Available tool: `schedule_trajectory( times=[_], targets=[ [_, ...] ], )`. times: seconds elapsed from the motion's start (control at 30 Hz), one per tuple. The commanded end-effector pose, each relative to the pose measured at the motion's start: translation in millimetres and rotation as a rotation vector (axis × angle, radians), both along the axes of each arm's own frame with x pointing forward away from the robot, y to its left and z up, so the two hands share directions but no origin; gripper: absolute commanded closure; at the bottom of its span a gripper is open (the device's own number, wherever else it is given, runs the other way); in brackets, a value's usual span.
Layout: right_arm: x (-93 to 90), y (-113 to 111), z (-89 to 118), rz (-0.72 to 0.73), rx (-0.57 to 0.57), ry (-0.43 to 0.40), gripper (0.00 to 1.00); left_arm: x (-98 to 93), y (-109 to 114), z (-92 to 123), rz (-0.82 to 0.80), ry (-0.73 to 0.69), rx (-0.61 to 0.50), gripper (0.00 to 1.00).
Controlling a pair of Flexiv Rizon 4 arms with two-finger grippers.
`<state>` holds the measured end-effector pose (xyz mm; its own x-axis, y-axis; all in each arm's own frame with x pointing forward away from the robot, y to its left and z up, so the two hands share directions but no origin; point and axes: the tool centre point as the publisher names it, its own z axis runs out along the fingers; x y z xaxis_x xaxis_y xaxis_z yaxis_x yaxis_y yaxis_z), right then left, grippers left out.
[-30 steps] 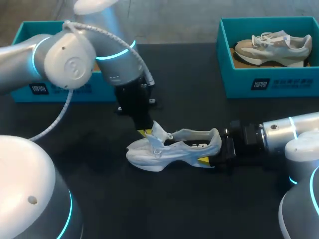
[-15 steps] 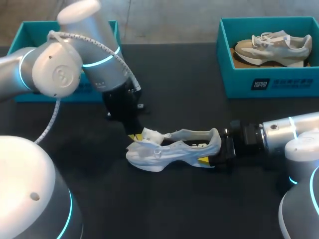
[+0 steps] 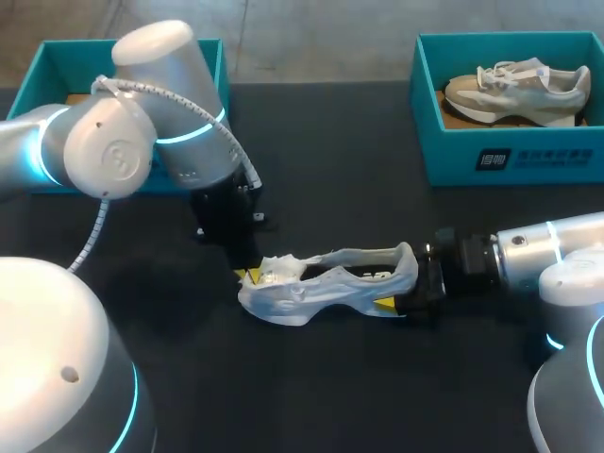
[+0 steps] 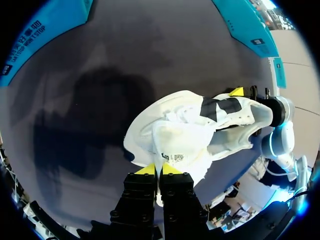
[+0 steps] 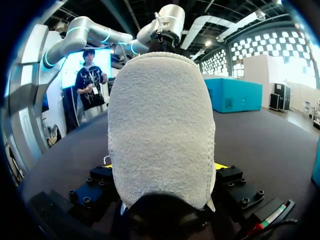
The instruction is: Take the shoe out of the shoebox, open the shoe tongue, remove and reinsert the insole, then place the shoe into the shoebox
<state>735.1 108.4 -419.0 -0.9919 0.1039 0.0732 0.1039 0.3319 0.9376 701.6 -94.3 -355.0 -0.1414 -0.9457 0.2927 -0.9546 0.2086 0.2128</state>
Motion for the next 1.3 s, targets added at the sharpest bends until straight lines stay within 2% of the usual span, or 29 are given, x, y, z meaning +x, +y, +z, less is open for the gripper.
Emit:
schedule_trajectory(
  times=[0.03, 0.1, 0.17, 0.27, 0.47, 0.5, 0.6, 0.8, 0.87, 1.0, 1.07, 1.13, 1.3],
  targets=[
    [0.4, -0.8, -1.0, -0.002, -0.003, 0.001, 1.00, -0.5, 3.3, -5.2, 0.003, -0.001, 0.017, 1.00],
    [0.4, -0.8, -1.0, -0.002, -0.003, 0.001, 1.00, -0.7, 4.4, -6.3, 0.004, -0.001, 0.021, 1.00],
    [0.4, -0.8, -1.0, -0.002, -0.003, 0.001, 1.00, -1.4, 6.2, -2.9, 0.007, -0.002, 0.021, 0.94],
    [0.4, -0.8, -1.0, -0.002, -0.003, 0.001, 1.00, -1.0, 7.4, 9.5, 0.002, -0.027, 0.001, 0.78],
    [0.4, -0.8, -1.0, -0.002, -0.003, 0.001, 1.00, 1.1, 8.3, 47.5, -0.040, -0.094, -0.041, 0.51],
    [0.4, -0.8, -1.0, -0.002, -0.003, 0.001, 1.00, 1.7, 8.1, 54.0, -0.050, -0.104, -0.050, 0.39],
    [0.4, -0.8, -1.0, -0.002, -0.003, 0.001, 1.00, 4.5, 6.0, 73.7, -0.084, -0.138, -0.069, 0.34],
    [0.4, -0.8, -1.0, -0.002, -0.003, 0.001, 1.00, 7.6, -4.9, 105.7, -0.164, -0.201, -0.089, 0.37],
    [0.4, -0.8, -1.0, -0.002, -0.003, 0.001, 1.00, 10.0, -10.3, 113.3, -0.192, -0.214, -0.095, 0.43],
    [0.4, -0.8, -1.0, -0.002, -0.003, 0.001, 1.00, 14.2, -21.7, 124.3, -0.257, -0.247, -0.089, 0.58],
    [0.4, -0.8, -1.0, -0.002, -0.003, 0.001, 1.00, 15.9, -26.8, 129.3, -0.292, -0.261, -0.088, 0.75],
    [0.4, -0.8, -1.0, -0.002, -0.003, 0.001, 1.00, 16.1, -31.3, 134.1, -0.350, -0.271, -0.084, 1.00],
    [0.4, -0.8, -1.0, -0.002, -0.003, 0.001, 1.00, 20.2, -42.2, 145.7, -0.543, -0.282, -0.071, 1.00]
  ],
)
